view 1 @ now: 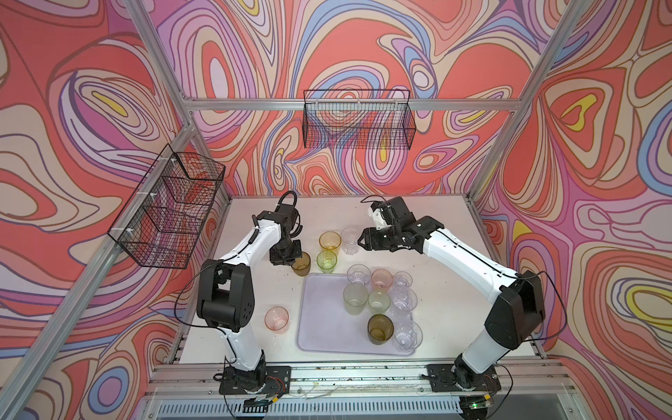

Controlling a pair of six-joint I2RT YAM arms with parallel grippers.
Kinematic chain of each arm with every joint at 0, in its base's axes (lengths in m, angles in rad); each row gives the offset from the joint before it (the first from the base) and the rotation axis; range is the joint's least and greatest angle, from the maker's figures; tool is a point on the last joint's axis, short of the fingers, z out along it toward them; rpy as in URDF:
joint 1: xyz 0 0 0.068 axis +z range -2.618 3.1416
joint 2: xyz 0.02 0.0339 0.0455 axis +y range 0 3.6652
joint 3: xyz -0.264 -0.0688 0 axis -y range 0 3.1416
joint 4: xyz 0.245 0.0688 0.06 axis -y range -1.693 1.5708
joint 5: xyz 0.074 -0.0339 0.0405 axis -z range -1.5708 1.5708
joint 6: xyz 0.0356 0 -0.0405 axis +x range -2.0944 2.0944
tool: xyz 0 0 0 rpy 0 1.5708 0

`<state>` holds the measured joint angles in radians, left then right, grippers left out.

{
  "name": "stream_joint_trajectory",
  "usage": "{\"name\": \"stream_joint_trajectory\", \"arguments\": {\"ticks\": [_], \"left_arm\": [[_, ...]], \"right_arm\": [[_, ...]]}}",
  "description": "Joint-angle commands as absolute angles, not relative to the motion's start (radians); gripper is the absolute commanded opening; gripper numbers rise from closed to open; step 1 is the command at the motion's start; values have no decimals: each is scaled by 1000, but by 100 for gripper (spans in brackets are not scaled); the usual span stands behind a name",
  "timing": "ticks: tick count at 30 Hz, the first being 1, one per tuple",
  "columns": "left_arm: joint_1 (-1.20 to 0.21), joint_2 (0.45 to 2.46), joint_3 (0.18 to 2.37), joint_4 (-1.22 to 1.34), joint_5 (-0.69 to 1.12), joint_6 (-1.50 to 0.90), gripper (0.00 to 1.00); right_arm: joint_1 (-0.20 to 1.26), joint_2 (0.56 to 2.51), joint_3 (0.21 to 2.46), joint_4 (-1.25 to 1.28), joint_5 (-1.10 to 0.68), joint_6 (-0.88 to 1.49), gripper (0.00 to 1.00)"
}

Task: Place the glasses into the tray
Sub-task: Pick up the glass from the middle-left of the table, then place the glass on the tray.

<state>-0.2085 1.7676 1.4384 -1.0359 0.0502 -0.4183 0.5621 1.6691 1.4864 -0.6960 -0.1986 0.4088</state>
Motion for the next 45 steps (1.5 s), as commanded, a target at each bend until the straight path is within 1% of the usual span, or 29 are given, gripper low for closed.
{"name": "stream_joint_trajectory", "arguments": {"ticks": [1, 8, 20, 33, 45], "left_arm": [[-206, 1710, 1458, -1099, 46, -406, 0], [-229, 1645, 1457, -1163, 41, -397, 0], [-335, 1527, 1416, -1232, 13, -438, 0], [-442, 1401, 1265, -1233, 29, -548, 0], [-600, 1364, 1178, -1199, 8, -671, 0]], "right_arm": [[560, 1657, 1508, -696, -197, 398, 56], [560, 1658, 1512, -694, -197, 397, 56], [560, 1655, 1517, -686, -193, 389, 56], [559, 1666, 1535, -688, -185, 391, 56], [559, 1679, 1543, -686, -184, 390, 56]]}}
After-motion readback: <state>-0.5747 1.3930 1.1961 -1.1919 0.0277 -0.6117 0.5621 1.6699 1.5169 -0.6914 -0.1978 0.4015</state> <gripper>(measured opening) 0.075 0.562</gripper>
